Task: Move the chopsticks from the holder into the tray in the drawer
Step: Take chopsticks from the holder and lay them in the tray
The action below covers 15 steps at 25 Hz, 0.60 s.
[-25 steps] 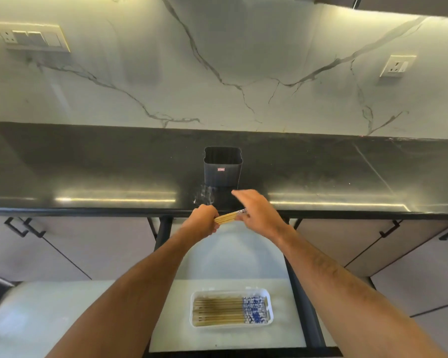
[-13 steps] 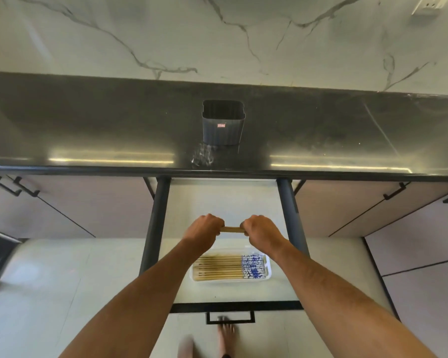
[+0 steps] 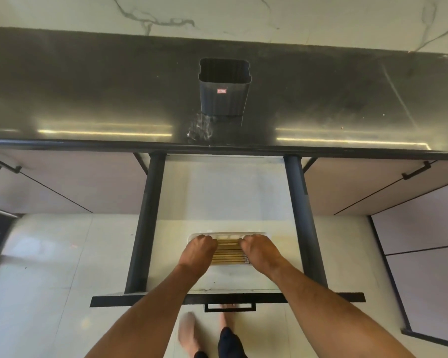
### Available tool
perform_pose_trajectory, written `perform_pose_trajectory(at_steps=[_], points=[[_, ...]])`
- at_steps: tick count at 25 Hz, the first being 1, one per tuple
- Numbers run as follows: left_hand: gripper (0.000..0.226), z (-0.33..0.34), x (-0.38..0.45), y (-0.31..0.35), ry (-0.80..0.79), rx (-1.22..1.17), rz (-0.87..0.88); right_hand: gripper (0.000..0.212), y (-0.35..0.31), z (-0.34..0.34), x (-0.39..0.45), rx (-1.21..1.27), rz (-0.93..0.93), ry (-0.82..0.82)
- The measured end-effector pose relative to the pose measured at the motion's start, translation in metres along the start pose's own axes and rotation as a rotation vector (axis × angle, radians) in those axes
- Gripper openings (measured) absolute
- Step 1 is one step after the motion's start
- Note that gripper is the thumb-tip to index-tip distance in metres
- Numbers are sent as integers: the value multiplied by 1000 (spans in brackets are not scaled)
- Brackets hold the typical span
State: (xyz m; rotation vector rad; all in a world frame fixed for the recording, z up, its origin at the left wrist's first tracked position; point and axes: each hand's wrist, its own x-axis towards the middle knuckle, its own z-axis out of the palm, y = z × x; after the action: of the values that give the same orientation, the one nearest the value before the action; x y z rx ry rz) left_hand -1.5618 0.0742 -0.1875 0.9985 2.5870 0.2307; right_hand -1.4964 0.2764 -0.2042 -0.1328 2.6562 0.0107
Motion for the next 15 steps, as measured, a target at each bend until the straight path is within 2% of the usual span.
perform_pose_trajectory(at_steps=[8, 11, 15], points=[[26, 21, 5, -6, 5, -35, -42, 25, 6, 14, -2, 103, -15, 130], [28, 20, 2, -14, 93, -91, -48, 29, 6, 9, -7, 131, -14, 172], [27, 10, -4, -23, 306, -198, -116, 31, 8, 5, -13, 220, 34, 261]])
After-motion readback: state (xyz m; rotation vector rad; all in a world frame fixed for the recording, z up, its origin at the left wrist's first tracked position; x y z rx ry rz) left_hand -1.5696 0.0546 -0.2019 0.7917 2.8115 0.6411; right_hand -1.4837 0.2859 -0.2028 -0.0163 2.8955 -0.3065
